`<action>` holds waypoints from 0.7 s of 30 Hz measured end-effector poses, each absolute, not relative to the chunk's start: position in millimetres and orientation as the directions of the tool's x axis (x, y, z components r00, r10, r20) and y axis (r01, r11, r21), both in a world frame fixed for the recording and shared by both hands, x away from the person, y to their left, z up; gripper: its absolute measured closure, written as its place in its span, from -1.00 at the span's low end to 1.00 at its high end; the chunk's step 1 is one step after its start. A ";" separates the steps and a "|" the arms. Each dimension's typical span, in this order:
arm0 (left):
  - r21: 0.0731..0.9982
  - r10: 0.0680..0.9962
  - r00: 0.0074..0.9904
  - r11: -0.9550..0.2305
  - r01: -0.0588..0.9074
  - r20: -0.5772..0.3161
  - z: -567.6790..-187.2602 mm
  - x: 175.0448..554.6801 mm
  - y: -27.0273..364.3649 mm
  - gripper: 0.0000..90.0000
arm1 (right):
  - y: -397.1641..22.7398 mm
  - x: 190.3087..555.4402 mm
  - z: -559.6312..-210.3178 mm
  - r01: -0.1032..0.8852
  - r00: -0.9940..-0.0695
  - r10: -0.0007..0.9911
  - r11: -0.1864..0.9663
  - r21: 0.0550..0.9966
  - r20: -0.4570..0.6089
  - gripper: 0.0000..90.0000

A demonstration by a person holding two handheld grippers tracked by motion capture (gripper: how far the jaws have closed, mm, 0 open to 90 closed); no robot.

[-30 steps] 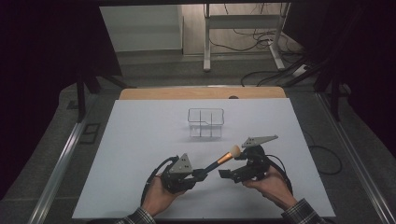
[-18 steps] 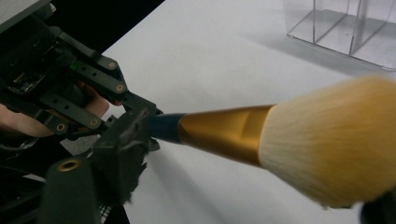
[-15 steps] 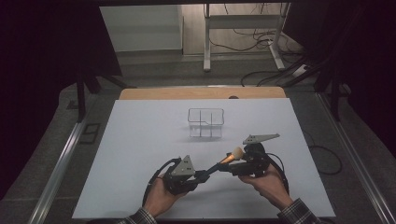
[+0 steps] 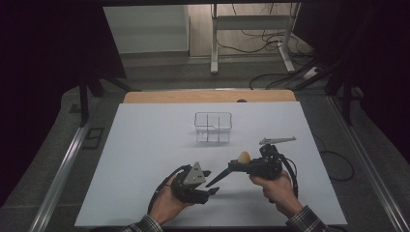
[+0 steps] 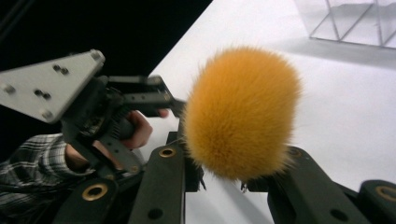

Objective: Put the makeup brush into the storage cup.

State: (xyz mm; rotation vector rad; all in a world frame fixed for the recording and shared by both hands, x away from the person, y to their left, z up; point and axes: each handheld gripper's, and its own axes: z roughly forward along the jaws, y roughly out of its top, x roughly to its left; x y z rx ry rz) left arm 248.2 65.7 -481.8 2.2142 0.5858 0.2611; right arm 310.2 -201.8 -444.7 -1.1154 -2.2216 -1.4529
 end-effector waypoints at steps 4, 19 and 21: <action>0.753 0.525 0.850 -0.544 0.370 -0.039 -481.9 251.3 69.3 -0.49 | -201.7 309.5 -444.2 0.707 -0.678 0.477 0.214 0.674 0.559 0.62; 0.730 0.565 0.819 -0.519 0.446 -0.098 -477.1 257.9 82.2 -0.78 | -203.6 306.6 -438.1 0.646 -0.721 0.510 0.249 0.721 0.469 0.62; 0.724 0.568 0.817 -0.524 0.448 -0.094 -477.0 257.8 82.3 -0.81 | -204.0 306.6 -437.8 0.645 -0.721 0.512 0.250 0.722 0.467 0.62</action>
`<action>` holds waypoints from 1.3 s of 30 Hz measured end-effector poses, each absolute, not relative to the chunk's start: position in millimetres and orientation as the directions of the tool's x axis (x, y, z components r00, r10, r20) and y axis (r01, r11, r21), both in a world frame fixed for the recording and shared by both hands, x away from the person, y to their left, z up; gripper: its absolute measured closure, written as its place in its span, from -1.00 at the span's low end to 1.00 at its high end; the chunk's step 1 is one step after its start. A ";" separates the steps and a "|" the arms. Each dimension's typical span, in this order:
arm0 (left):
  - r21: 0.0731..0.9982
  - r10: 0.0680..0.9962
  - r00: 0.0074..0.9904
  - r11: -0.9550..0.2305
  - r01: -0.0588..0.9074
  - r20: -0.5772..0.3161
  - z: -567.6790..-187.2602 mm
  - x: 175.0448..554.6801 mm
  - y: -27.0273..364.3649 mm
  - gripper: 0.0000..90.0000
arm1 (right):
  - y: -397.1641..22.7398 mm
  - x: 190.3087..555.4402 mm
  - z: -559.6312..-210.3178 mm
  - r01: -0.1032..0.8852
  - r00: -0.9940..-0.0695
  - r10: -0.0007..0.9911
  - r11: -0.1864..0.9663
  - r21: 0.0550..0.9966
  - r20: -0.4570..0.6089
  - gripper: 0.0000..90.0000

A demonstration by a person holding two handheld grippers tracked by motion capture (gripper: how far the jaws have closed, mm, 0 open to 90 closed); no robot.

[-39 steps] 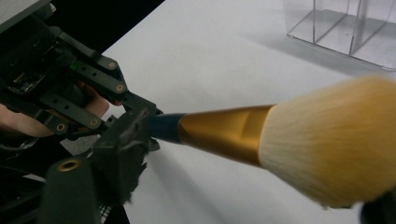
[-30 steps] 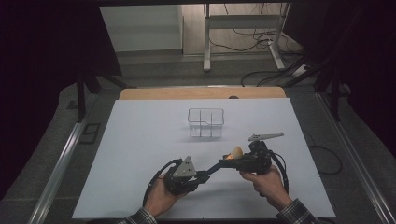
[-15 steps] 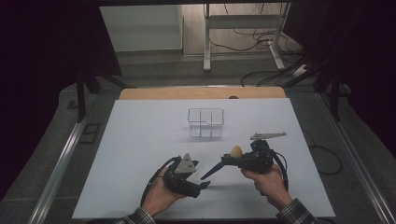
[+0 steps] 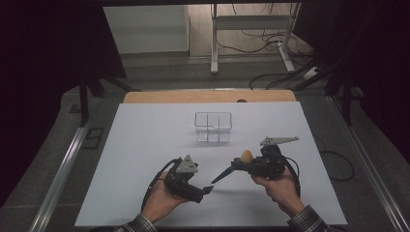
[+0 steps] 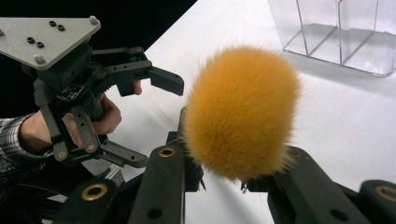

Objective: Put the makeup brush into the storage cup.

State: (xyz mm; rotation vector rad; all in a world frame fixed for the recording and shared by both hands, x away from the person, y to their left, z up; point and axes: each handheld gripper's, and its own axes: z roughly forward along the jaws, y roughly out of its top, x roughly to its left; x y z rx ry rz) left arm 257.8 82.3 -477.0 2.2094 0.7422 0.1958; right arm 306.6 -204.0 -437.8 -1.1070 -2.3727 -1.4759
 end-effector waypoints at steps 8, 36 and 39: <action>0.699 0.582 0.807 -0.537 0.472 -0.099 -477.2 257.1 86.7 -0.87 | -206.9 306.5 -435.8 0.624 -0.728 0.533 0.253 0.739 0.432 0.62; 0.677 0.632 0.773 -0.550 0.489 -0.045 -477.2 250.6 122.5 -0.97 | -222.6 307.8 -427.8 0.569 -0.726 0.597 0.241 0.786 0.342 0.62; 0.677 0.639 0.768 -0.547 0.492 -0.042 -477.1 249.8 127.3 -0.98 | -224.1 307.7 -426.9 0.562 -0.726 0.604 0.244 0.790 0.330 0.62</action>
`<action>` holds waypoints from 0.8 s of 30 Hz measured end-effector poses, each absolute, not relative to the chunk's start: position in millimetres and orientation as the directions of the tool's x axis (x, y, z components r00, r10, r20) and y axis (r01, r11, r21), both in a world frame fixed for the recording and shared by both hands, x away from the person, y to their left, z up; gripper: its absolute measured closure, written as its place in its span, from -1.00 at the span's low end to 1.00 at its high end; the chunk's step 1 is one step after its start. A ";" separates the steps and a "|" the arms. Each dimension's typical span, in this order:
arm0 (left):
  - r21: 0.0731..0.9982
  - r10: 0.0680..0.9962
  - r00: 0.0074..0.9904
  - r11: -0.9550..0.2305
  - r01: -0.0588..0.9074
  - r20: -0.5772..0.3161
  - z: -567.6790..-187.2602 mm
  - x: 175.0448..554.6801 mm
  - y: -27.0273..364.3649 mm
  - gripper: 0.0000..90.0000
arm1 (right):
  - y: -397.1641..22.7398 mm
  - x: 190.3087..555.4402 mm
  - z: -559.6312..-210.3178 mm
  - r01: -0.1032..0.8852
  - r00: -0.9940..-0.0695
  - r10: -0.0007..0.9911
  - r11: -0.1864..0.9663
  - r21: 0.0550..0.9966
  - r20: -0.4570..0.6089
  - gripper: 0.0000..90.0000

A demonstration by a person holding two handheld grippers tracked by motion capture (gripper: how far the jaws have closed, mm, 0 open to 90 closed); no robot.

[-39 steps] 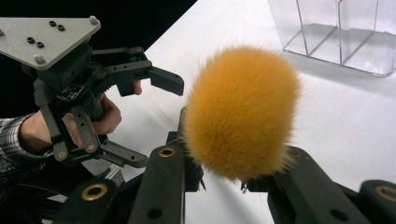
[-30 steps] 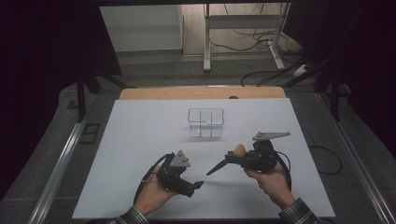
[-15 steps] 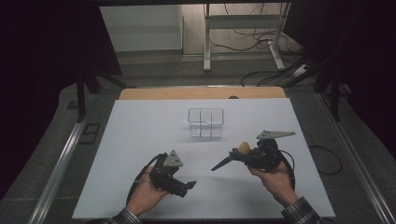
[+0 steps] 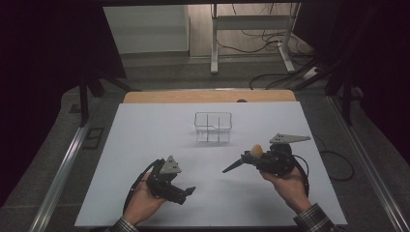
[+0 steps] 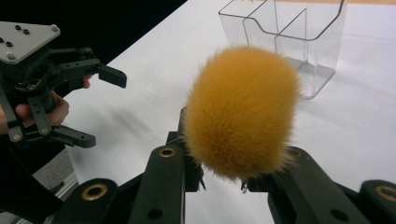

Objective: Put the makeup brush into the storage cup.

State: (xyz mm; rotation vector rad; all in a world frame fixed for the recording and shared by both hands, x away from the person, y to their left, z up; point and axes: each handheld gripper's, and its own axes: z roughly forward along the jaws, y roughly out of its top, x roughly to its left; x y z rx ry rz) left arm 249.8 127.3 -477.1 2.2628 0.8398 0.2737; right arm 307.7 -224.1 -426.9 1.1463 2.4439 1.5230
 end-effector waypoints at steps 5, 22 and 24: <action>0.681 0.654 0.756 -0.540 0.495 -0.031 -477.0 248.0 135.0 -0.98 | -226.4 308.1 -426.2 0.559 -0.722 0.613 0.244 0.792 0.320 0.62; 0.691 0.705 0.709 -0.499 0.523 -0.028 -479.9 244.9 166.6 -0.97 | -234.7 313.4 -418.4 0.529 -0.721 0.625 0.216 0.821 0.300 0.62; 0.690 0.706 0.708 -0.499 0.524 -0.026 -480.4 244.5 168.4 -0.97 | -235.0 314.1 -417.7 0.528 -0.721 0.625 0.217 0.821 0.298 0.62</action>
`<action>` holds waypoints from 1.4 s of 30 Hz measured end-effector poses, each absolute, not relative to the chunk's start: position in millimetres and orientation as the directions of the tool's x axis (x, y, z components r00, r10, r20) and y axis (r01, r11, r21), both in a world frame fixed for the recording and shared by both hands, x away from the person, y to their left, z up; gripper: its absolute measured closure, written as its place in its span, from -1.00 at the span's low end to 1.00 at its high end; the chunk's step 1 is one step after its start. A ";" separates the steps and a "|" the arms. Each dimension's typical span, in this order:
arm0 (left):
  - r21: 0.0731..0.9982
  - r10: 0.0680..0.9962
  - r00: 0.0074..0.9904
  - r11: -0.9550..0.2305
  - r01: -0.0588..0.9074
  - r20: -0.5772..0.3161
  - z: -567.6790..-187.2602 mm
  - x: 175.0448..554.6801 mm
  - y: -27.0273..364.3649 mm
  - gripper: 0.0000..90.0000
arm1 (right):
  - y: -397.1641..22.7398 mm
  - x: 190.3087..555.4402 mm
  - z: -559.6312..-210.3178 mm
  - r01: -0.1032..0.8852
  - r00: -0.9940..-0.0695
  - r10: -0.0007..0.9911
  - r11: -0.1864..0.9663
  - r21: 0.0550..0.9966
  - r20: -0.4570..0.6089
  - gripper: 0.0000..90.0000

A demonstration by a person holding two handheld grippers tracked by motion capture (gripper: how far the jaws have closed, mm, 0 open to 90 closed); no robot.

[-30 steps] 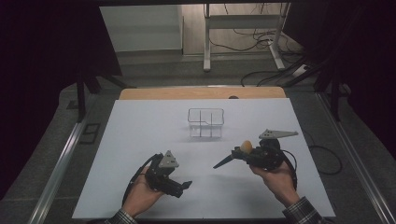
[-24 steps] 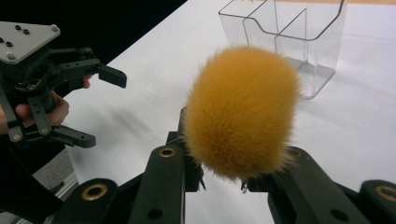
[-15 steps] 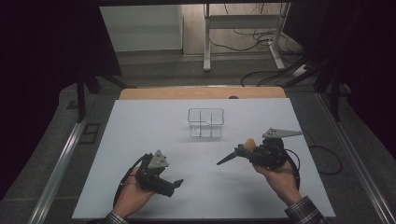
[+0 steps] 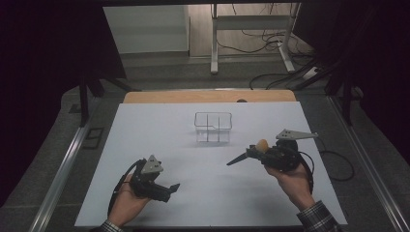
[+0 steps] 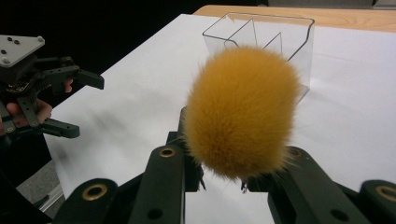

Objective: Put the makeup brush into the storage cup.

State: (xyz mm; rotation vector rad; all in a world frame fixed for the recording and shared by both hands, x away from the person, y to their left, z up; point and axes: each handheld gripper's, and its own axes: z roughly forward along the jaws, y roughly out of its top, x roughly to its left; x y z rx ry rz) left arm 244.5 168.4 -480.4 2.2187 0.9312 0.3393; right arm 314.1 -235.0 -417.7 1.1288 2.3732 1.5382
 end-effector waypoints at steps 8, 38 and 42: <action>0.684 0.719 0.694 -0.490 0.541 -0.033 -481.5 242.5 175.7 -0.97 | -236.0 318.3 -414.2 0.517 -0.724 0.628 0.220 0.828 0.286 0.62; 0.689 0.769 0.637 -0.434 0.581 -0.053 -483.7 230.7 203.8 -0.97 | -241.7 341.4 -401.8 0.504 -0.706 0.649 0.178 0.845 0.285 0.62; 0.690 0.775 0.630 -0.429 0.584 -0.052 -484.0 229.2 206.6 -0.97 | -239.7 345.0 -400.9 0.503 -0.705 0.649 0.174 0.847 0.286 0.62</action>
